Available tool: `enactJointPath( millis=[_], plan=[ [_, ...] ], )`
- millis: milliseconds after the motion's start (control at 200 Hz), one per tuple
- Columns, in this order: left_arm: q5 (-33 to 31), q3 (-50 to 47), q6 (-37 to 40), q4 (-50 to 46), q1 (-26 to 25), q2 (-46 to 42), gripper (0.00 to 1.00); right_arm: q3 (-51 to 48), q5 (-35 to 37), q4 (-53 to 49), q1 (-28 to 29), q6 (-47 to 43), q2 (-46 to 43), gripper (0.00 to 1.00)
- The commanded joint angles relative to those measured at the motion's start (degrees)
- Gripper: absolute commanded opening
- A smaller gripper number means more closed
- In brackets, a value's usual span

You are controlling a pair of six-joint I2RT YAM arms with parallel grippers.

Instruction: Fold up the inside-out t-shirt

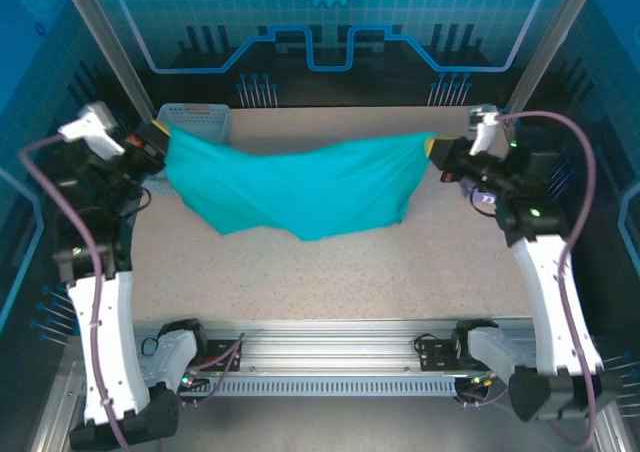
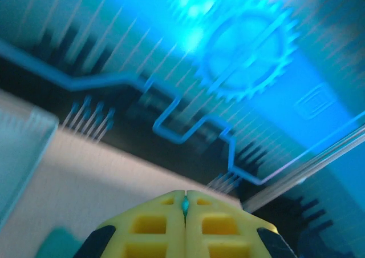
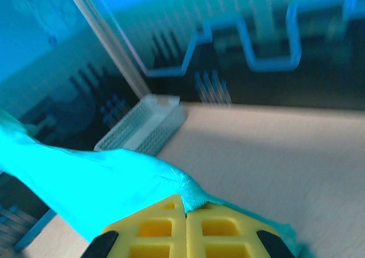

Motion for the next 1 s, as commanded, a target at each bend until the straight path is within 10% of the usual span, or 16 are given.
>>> enactJointPath(
  millis=[0, 305, 995],
  plan=[
    [-4.3, 9.2, 4.3, -1.5, 0.5, -2.7, 0.0, 7.4, 9.1, -8.5, -0.6, -4.5, -7.1, 0.0],
    [-8.0, 26.3, 11.5, -5.6, 0.4, 0.8, 0.0, 22.0, 18.1, -20.1, -0.7, -11.0, -12.4, 0.0],
    [-11.1, 16.1, 13.2, 13.4, -11.6, 32.0, 0.0, 12.8, 20.4, 0.6, -0.4, -13.3, 16.5, 0.0]
  ],
)
